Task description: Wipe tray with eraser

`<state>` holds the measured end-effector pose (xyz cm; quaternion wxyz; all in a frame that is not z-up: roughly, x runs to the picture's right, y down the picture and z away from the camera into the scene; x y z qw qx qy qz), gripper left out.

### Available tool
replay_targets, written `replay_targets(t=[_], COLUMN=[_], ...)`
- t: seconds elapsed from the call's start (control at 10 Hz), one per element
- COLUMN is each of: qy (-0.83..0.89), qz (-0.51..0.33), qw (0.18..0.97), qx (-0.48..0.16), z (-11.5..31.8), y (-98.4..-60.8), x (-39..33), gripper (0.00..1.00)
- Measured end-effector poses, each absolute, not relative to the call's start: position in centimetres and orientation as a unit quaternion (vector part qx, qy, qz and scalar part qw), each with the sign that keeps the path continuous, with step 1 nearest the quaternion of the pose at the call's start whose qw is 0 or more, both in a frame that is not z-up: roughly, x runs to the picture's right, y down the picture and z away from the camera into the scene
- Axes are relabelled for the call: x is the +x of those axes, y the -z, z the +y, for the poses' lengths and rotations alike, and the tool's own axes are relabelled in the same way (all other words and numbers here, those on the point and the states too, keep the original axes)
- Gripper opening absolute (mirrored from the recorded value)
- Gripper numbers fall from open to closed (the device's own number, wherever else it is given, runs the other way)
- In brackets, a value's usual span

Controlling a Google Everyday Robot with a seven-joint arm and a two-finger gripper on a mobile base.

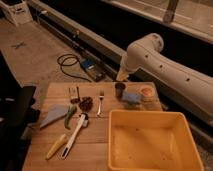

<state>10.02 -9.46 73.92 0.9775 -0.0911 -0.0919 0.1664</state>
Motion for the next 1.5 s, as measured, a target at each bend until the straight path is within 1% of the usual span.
replay_targets(t=[0.3, 0.5, 0.8, 1.1, 1.3, 1.5], qy=[-0.167, -0.16, -0.164, -0.181, -0.221, -0.242], qz=[-0.093, -0.097, -0.11, -0.109, -0.111, -0.114], qw=[0.977, 0.976, 0.971, 0.964, 0.947, 0.937], qx=[-0.094, -0.107, -0.133, -0.163, -0.207, -0.225], z=[-9.5, -9.1, -7.5, -5.7, -5.0, -4.6], y=[-74.1, -75.4, -78.7, -83.2, -86.4, -88.1], x=[9.9, 8.5, 2.9, -3.4, -7.2, -8.6], gripper=[0.66, 0.66, 0.66, 0.66, 0.66, 0.66])
